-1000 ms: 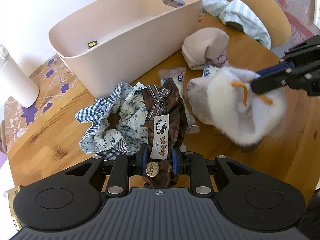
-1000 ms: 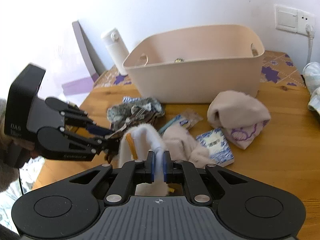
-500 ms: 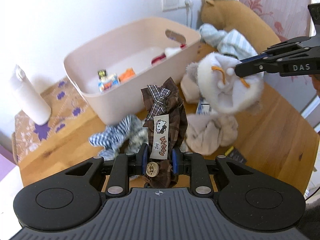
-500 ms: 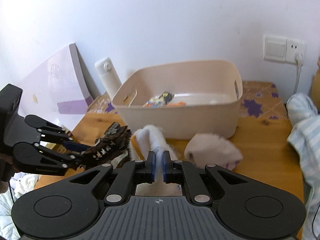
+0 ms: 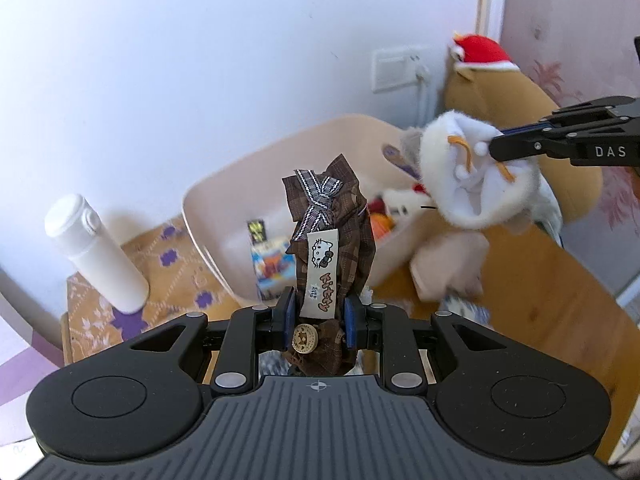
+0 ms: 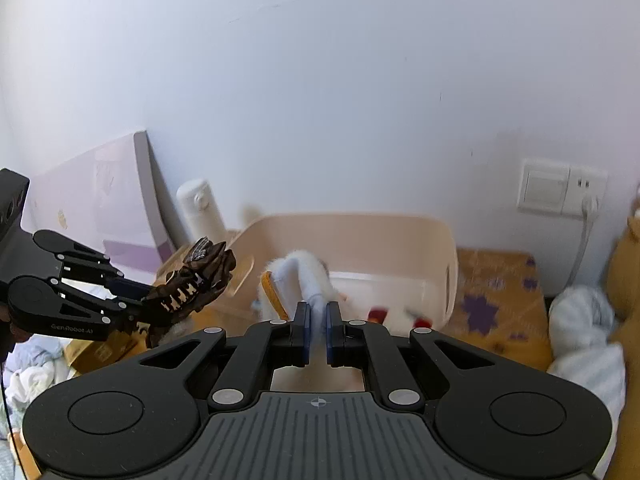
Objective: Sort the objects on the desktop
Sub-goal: 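Lift both items and carry them over the basket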
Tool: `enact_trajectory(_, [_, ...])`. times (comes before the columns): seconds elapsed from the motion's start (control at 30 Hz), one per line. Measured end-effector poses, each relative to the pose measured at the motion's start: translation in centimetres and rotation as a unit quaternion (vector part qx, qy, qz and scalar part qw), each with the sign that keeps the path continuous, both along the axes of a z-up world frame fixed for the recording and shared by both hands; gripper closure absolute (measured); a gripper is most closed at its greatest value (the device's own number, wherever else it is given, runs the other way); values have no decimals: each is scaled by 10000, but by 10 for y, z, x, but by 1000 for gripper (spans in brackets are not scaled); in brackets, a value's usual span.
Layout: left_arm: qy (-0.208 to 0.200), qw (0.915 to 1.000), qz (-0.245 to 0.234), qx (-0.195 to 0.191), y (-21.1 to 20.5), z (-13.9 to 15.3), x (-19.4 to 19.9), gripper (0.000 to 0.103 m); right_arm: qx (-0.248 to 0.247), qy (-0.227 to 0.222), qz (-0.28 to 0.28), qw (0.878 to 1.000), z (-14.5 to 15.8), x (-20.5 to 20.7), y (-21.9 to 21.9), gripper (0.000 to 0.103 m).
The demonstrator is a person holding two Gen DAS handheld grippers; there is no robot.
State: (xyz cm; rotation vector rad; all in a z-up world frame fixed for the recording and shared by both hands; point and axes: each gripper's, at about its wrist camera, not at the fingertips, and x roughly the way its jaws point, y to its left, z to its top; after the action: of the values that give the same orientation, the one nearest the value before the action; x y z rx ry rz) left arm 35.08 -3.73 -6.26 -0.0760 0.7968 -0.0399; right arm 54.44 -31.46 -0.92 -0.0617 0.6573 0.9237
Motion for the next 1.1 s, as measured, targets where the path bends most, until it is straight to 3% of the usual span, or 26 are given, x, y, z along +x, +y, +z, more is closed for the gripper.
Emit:
enact_trajectory(0.47, [-84, 9986, 522, 89, 37, -5, 86, 79, -243, -536, -132, 9982, 8, 72, 41, 95])
enact_trajectory(0.77, [158, 9974, 696, 50, 37, -34, 119, 79, -354, -231, -476, 9980, -23, 111, 64, 95])
enact_trajectory(1.1, [588, 9948, 810, 208, 29, -60, 137, 79, -834, 24, -509, 9952, -63, 119, 86, 95])
